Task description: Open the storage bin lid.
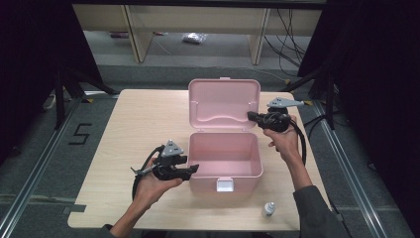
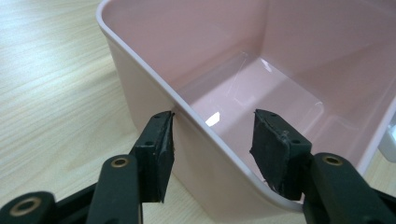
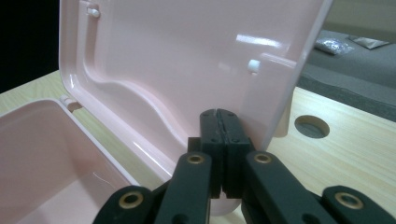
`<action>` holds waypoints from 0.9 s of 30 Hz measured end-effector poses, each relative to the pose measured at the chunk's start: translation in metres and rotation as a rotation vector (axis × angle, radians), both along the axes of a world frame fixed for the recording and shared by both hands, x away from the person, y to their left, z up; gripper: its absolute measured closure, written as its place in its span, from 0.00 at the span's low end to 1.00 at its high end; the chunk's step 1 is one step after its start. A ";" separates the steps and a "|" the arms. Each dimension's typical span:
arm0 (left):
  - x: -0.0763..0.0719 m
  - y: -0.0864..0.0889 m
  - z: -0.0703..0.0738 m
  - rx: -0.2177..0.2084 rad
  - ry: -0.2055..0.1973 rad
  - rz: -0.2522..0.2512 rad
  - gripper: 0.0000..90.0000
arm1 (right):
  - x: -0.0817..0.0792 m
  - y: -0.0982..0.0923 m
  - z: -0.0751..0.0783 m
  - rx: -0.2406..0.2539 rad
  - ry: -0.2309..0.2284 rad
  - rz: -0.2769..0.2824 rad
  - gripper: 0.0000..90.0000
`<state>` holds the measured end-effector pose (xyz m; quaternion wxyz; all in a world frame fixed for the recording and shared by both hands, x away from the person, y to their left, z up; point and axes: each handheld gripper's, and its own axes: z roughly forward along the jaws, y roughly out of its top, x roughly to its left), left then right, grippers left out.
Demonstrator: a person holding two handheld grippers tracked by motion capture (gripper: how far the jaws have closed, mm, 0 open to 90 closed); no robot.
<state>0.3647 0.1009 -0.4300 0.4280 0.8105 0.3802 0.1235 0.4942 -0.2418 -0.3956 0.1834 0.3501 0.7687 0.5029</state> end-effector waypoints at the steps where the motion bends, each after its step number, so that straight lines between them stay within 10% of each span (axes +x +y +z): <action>1: 0.000 0.000 0.000 -0.002 0.000 0.002 0.53 | -0.002 0.001 0.000 -0.008 0.003 -0.016 0.98; 9: -0.001 -0.001 0.000 0.000 0.007 -0.007 0.50 | -0.028 -0.005 0.018 -0.079 -0.013 -0.009 0.84; 15: -0.001 -0.002 0.001 0.003 0.004 -0.004 0.49 | -0.078 -0.023 0.029 -0.110 0.009 -0.033 0.64; 27: -0.001 -0.002 0.000 0.009 -0.004 0.001 0.49 | -0.116 -0.046 0.014 -0.119 0.067 -0.058 0.53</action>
